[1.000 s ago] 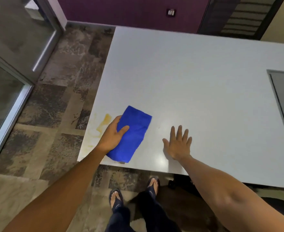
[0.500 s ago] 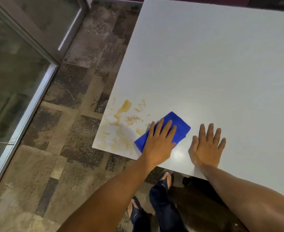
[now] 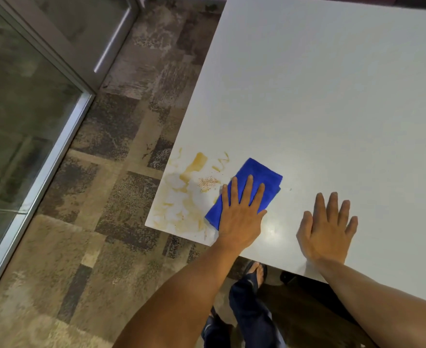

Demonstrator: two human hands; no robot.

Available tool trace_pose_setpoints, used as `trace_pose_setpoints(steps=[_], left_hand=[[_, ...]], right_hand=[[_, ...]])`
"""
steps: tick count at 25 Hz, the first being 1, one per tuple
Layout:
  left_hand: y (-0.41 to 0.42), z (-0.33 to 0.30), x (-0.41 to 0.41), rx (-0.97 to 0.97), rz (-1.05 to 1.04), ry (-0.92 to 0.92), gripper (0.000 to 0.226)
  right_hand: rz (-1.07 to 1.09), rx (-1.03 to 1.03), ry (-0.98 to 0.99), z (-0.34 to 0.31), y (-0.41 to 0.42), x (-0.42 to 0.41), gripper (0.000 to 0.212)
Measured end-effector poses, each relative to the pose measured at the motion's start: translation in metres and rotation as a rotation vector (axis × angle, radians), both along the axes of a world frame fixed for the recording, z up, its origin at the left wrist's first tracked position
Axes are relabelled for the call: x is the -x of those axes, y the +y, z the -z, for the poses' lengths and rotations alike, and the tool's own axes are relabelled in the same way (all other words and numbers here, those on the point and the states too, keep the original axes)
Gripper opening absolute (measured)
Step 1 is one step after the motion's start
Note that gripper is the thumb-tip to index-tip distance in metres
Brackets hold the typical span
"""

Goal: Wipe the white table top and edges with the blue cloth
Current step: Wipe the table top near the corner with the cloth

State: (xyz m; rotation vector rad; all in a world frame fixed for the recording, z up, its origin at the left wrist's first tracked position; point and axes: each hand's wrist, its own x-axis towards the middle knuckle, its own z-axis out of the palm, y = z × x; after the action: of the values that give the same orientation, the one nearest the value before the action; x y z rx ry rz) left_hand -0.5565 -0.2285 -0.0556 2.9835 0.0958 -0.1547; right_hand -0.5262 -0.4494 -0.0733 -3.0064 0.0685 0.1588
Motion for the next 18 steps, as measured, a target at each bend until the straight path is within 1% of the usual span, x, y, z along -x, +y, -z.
trace_pose_setpoints(steps=[5, 10, 14, 18], left_hand=[[0.011, -0.002, -0.025, 0.012, -0.275, -0.029, 0.071], [0.039, -0.005, -0.047, -0.001, -0.383, -0.011, 0.072], [0.042, -0.011, -0.061, 0.015, -0.513, 0.039, 0.072], [0.046, -0.016, -0.070, 0.082, -0.617, 0.105, 0.074]], right_hand=[[0.005, 0.007, -0.025, 0.007, -0.004, 0.001, 0.065], [0.003, 0.002, -0.036, 0.007, -0.003, 0.001, 0.067], [-0.004, -0.005, -0.039, 0.008, -0.004, 0.001, 0.065], [0.004, 0.004, -0.035, 0.006, -0.004, 0.001, 0.065]])
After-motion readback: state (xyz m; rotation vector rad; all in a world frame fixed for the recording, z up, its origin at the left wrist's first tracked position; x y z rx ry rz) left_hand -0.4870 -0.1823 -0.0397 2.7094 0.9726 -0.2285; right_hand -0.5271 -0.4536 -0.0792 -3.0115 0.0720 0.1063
